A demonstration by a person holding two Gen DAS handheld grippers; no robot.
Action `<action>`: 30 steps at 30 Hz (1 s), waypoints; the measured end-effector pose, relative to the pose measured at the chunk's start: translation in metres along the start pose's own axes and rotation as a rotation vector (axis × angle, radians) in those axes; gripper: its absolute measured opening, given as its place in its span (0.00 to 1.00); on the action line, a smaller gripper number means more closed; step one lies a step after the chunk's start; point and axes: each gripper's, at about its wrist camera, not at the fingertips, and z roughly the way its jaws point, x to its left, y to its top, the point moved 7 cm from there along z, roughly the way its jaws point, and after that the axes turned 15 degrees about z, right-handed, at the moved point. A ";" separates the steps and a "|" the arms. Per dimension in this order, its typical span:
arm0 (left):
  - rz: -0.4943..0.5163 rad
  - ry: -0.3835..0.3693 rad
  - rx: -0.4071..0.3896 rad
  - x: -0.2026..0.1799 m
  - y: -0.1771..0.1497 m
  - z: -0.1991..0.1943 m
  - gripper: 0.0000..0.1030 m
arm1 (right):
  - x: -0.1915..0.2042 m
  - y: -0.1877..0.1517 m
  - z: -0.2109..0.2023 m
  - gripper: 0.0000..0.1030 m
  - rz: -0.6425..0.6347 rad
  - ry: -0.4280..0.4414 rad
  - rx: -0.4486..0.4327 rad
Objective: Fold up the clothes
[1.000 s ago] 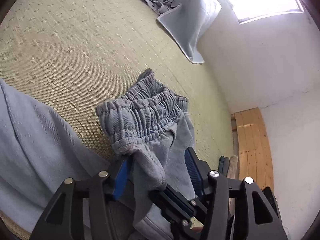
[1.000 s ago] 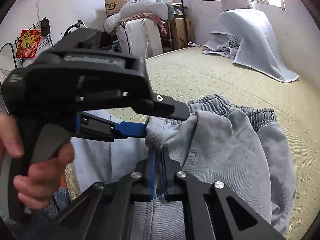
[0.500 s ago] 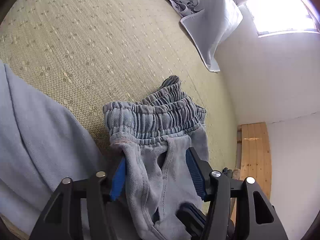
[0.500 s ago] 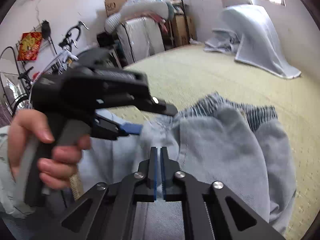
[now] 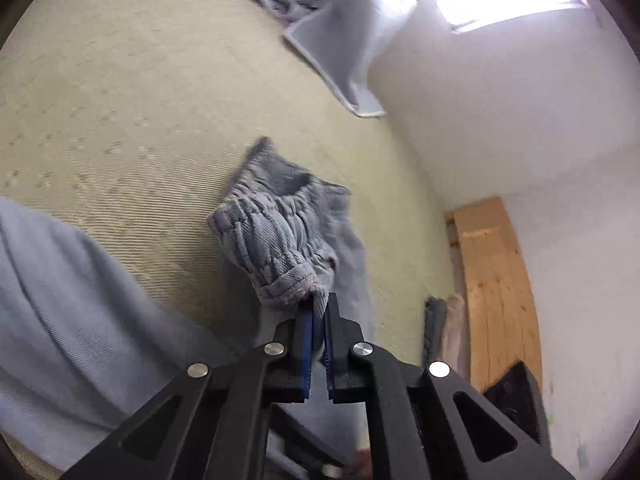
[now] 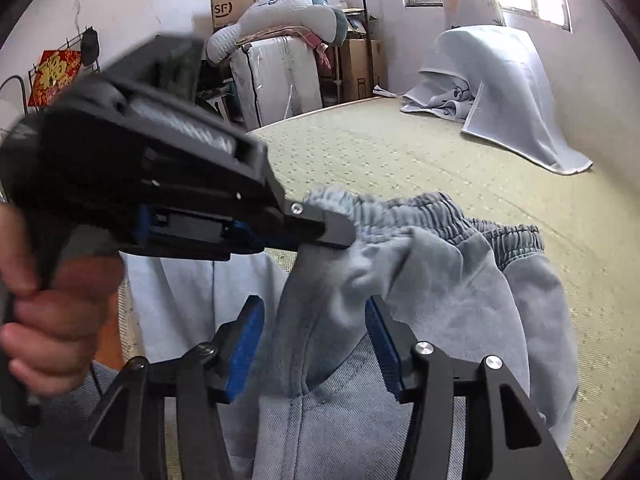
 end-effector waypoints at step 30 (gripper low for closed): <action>-0.092 0.128 -0.025 0.026 -0.006 0.001 0.69 | 0.003 0.018 -0.016 0.11 -0.011 -0.006 -0.073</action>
